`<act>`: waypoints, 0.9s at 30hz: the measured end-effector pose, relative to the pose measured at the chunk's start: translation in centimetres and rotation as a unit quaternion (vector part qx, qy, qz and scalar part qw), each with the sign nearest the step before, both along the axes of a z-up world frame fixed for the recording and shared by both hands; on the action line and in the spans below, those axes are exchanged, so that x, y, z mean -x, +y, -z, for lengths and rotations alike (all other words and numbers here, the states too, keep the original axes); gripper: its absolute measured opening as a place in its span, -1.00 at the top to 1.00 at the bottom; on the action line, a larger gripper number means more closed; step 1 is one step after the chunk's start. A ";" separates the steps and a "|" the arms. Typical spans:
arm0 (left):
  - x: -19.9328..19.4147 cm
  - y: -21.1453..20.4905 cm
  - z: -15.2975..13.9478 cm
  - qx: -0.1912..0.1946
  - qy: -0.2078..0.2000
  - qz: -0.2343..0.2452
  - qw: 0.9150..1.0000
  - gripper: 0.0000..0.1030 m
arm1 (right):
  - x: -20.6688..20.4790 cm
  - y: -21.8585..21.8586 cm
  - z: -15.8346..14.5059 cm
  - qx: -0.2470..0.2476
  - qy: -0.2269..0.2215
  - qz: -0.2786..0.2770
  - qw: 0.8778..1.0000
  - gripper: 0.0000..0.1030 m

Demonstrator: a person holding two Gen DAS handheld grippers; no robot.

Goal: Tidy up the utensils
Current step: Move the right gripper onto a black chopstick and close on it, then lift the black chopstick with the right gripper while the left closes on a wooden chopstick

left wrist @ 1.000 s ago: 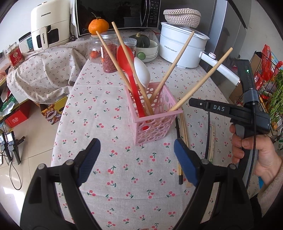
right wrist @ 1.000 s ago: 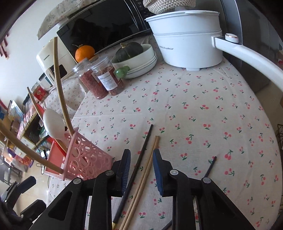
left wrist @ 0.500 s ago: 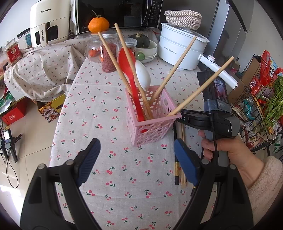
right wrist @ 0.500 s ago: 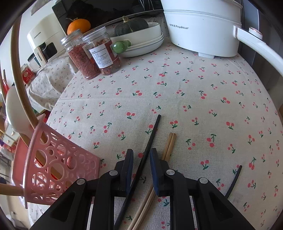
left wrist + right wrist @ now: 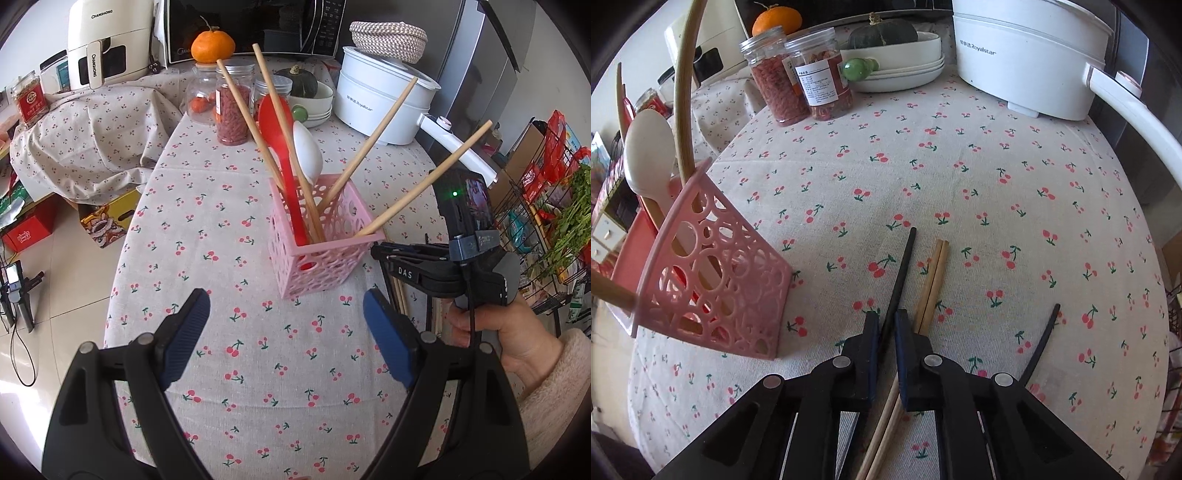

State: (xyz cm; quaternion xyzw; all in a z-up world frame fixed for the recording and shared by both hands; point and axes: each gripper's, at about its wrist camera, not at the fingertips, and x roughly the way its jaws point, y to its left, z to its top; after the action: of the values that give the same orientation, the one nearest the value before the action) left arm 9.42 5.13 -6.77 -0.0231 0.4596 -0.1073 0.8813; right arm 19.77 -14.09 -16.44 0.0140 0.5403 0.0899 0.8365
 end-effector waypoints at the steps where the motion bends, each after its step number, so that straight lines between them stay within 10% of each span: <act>1: 0.0 0.0 0.0 0.002 0.000 0.000 1.000 -0.65 | 0.2 -0.2 -0.1 0.000 0.003 0.004 1.000 0.84; 8: 0.2 0.0 -0.2 0.005 -0.004 0.000 1.000 -0.65 | 0.4 0.2 0.0 0.021 -0.023 0.025 0.999 0.53; 13: 0.4 -0.3 0.1 -0.003 -0.002 0.004 1.000 -0.65 | 1.0 2.2 0.3 0.074 -0.052 -0.008 0.996 0.83; 27: 0.9 -2.6 0.0 -0.016 -0.014 0.029 0.999 -0.65 | 4.8 0.7 -3.7 0.041 -0.065 -0.008 0.997 0.89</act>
State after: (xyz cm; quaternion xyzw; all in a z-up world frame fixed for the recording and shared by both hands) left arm 8.56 2.56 -6.79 0.0061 0.4491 -0.1252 0.8846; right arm 14.93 -13.44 -12.71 -0.0303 0.4883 0.0749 0.8690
